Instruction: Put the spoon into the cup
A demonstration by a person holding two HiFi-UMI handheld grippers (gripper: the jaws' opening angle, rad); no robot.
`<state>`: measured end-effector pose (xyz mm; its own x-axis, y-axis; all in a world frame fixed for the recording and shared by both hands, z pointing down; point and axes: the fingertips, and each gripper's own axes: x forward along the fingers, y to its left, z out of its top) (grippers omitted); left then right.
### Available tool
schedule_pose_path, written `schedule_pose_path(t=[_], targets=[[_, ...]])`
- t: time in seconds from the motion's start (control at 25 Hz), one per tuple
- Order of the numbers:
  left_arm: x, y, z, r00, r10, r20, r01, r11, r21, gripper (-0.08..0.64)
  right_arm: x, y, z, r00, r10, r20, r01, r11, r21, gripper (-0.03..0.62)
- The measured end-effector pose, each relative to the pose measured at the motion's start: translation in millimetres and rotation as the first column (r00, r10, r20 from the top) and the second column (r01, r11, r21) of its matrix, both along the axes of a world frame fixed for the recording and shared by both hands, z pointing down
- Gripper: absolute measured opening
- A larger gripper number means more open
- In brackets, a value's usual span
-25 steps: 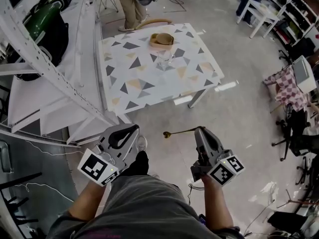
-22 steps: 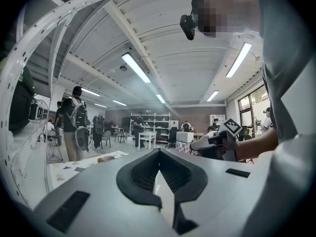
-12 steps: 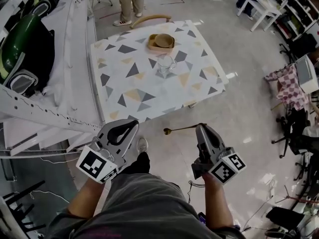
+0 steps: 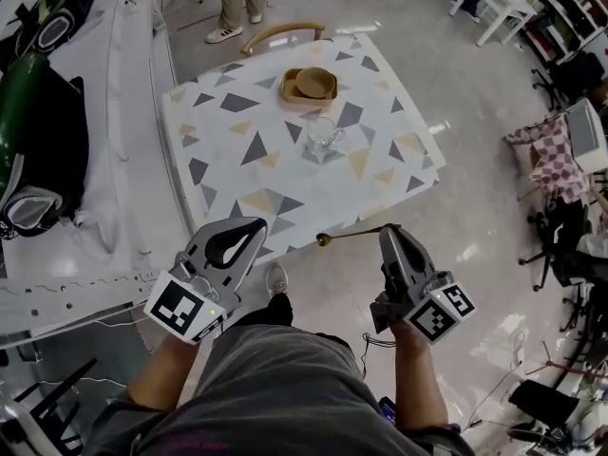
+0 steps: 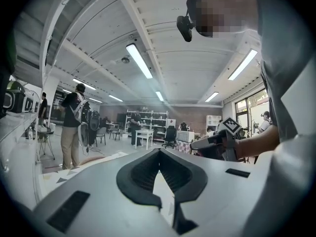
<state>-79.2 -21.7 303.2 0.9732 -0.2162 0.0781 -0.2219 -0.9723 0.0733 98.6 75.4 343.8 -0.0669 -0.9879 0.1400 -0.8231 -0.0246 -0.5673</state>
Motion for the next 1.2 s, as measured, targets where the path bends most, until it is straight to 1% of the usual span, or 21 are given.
schedule_pose_path(t=[0.32,0.64,0.84,0.88,1.0,1.04,1.08,1.2], targets=[[3.2,-31.5,1.0,1.0,0.008,-0.008,-0.008,1.0,-0.011,0.015,0.3,-41.7,-3.0,1.0,-0.009,-0.008,0.009,1.0,0.0,0.023],[4.0,-48.5,1.7,1.0,-0.022,-0.003,0.022,1.0,-0.018,0.015,5.4,-62.8,0.0,0.999,-0.034,0.004,0.034,0.999,-0.004,0.023],[11.2,-60.9,1.3,0.999,-0.055,-0.001,0.055,0.998,-0.012,0.015,20.7,-78.5,-0.2,0.998,-0.055,0.007,0.055,0.999,0.005,0.023],[12.9,-62.7,3.4,0.998,-0.062,0.01,0.062,0.998,-0.017,0.015,24.3,-82.4,0.9,0.998,-0.062,0.01,0.062,0.998,0.006,0.023],[15.7,-65.6,17.6,0.992,-0.085,0.092,0.091,0.994,-0.067,0.015,35.0,-95.7,4.2,0.995,-0.093,0.02,0.093,0.996,0.004,0.023],[17.9,-67.8,19.2,0.99,-0.096,0.103,0.104,0.992,-0.072,0.015,38.9,-100.8,4.7,0.994,-0.106,0.022,0.106,0.994,0.003,0.023],[21.2,-70.9,18.7,0.989,-0.109,0.104,0.117,0.991,-0.069,0.015,43.1,-106.2,4.9,0.993,-0.119,0.024,0.119,0.993,0.002,0.023],[33.9,-83.6,11.5,0.985,-0.157,0.074,0.16,0.986,-0.04,0.015,55.1,-123.1,6.4,0.987,-0.16,0.032,0.16,0.987,0.002,0.023]])
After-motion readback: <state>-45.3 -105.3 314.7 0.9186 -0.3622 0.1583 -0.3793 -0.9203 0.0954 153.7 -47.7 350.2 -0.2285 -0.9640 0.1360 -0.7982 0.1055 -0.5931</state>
